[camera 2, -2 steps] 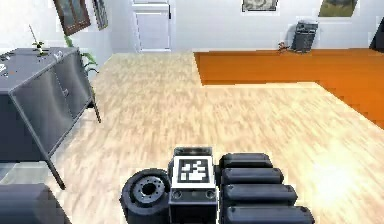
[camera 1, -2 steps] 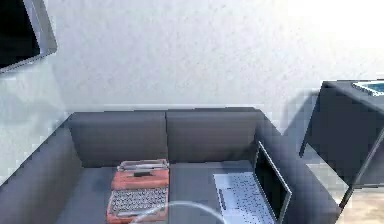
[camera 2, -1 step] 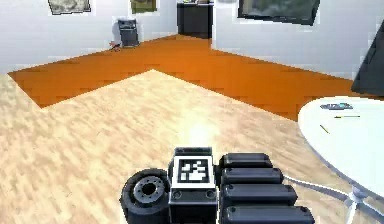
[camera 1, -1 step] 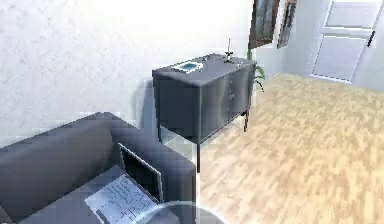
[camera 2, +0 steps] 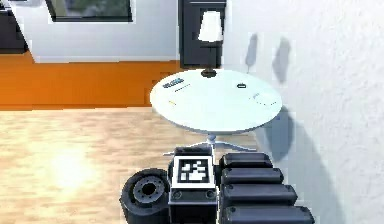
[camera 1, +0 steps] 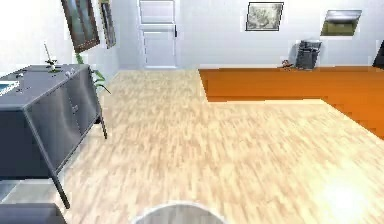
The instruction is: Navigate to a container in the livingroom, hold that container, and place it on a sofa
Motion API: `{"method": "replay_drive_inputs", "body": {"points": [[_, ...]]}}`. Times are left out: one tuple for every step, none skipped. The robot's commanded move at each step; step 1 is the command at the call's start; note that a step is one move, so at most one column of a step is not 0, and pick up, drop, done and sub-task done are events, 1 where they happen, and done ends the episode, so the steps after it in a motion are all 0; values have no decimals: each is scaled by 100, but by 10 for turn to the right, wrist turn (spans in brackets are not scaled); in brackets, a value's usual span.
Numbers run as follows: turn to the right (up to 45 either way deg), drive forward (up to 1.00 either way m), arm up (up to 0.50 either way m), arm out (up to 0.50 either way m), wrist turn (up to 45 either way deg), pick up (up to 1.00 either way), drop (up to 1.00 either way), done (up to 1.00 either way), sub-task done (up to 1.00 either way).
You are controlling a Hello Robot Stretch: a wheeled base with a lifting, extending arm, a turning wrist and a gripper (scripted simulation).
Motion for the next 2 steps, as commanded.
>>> {"method": "replay_drive_inputs", "body": {"points": [[360, 0, 0, 0, 0, 0, 0, 0, 0], [450, 0, 0, 0, 0, 0, 0, 0, 0]]}}
